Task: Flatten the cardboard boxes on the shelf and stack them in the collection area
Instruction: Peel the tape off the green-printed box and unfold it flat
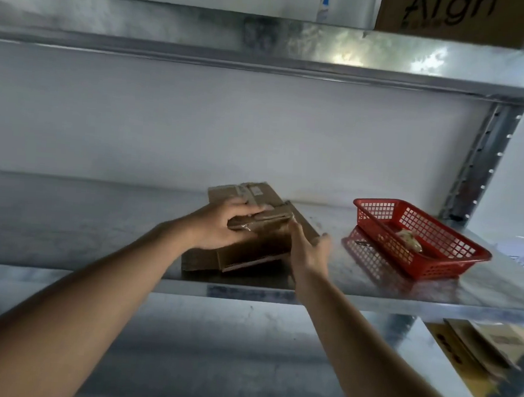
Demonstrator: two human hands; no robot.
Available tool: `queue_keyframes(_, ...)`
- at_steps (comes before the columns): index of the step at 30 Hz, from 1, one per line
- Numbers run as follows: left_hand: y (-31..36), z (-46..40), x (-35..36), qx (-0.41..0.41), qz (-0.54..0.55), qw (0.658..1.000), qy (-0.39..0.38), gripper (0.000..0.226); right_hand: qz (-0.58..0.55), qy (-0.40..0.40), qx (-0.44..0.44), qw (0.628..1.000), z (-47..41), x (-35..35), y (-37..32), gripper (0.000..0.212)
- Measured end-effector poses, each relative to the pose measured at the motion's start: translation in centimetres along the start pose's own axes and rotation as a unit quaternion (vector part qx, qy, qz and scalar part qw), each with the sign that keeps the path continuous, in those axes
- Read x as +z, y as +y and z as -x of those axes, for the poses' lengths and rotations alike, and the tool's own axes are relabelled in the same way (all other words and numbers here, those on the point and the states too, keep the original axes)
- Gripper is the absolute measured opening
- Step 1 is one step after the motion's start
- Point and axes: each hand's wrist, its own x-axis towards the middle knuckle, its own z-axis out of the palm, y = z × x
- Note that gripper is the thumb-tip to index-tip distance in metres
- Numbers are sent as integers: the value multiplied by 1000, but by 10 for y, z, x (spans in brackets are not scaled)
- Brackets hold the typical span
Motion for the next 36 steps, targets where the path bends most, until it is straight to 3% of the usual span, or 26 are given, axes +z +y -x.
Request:
queue_keyframes(4,13,-3,3,-35,-43,997,-53,67,267,46,-194,943,-11,-26,1,53)
queue_keyframes(7,17,-3,0,-34,-32,997,-63,67,244,-29,-237,940,-10,-32,-8,29)
queue_keyframes(11,21,-1,1,-29,-37,996,-75,72,186,-57,-221,956,-10,-37,-13,41)
queue_keyframes(15,23,2,3,-33,-55,996,-63,66,92,-47,-193,976,-12,-45,-16,36)
queue_keyframes(20,28,4,4,-44,-36,997,-60,66,98,-54,-206,972,-9,-53,-18,37)
queue_keyframes(24,29,5,5,-37,-16,998,-45,48,94,-51,-200,974,-10,-55,-19,37)
queue_keyframes(26,29,3,6,-38,-11,998,-42,41,109,-47,-197,973,-11,-55,-21,38)
queue_keyframes(33,26,0,6,-43,-44,997,-43,48,222,-23,-224,949,-19,-48,-23,29)
queue_keyframes(36,25,-1,8,-38,-60,997,-35,45,293,-19,-288,912,-17,-50,-24,29)
